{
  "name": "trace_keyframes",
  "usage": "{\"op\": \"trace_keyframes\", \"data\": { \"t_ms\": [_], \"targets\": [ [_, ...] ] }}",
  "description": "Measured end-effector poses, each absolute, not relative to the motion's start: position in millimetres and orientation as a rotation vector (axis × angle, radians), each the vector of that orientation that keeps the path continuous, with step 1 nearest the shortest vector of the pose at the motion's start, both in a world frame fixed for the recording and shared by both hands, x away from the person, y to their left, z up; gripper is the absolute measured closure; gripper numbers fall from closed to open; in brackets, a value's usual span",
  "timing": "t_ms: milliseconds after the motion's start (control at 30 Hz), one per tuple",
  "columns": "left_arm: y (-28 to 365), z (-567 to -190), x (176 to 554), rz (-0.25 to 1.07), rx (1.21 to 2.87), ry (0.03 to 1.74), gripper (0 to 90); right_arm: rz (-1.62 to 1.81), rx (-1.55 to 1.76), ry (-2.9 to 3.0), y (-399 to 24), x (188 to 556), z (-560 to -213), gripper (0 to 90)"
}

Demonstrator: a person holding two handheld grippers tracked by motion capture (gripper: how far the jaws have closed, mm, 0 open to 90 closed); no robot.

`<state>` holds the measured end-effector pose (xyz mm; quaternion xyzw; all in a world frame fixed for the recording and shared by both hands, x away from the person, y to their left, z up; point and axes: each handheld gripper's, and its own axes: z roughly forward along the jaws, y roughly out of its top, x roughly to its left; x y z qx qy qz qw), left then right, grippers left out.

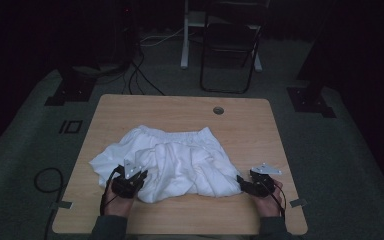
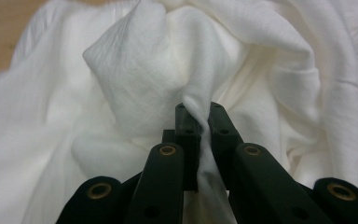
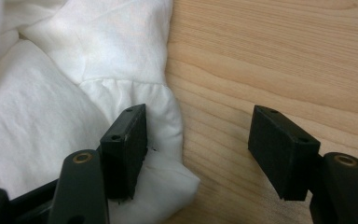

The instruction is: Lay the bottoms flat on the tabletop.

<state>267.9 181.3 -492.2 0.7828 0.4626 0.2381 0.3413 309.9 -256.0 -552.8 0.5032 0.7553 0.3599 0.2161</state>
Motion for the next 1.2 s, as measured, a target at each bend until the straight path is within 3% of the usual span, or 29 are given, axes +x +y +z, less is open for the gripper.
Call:
{"op": "trace_keyframes", "data": {
  "t_ms": [400, 600, 900, 1033, 1200],
  "targets": [
    [206.7, -534.2, 235.3, 0.486, 2.080, 1.280, 85.7, 0.999, 1.390, 2.098, -256.4, 310.1, -552.8, 36.9],
    [200.5, -536.3, 240.2, 0.529, 2.100, 1.265, 85.7, 0.999, 1.386, 2.101, -256.6, 310.4, -552.8, 37.0],
    [192.9, -538.6, 256.9, 0.595, 2.108, 1.242, 85.8, 0.984, 1.298, 2.135, -247.8, 311.3, -550.3, 75.3],
    [189.4, -539.7, 272.9, 0.604, 2.093, 1.242, 85.8, 0.910, 1.280, 2.111, -245.9, 315.1, -549.3, 81.5],
    [183.2, -539.4, 289.9, 0.615, 2.100, 1.236, 85.8, 0.893, 1.315, 2.080, -253.3, 321.3, -549.2, 81.8]
  ]
}}
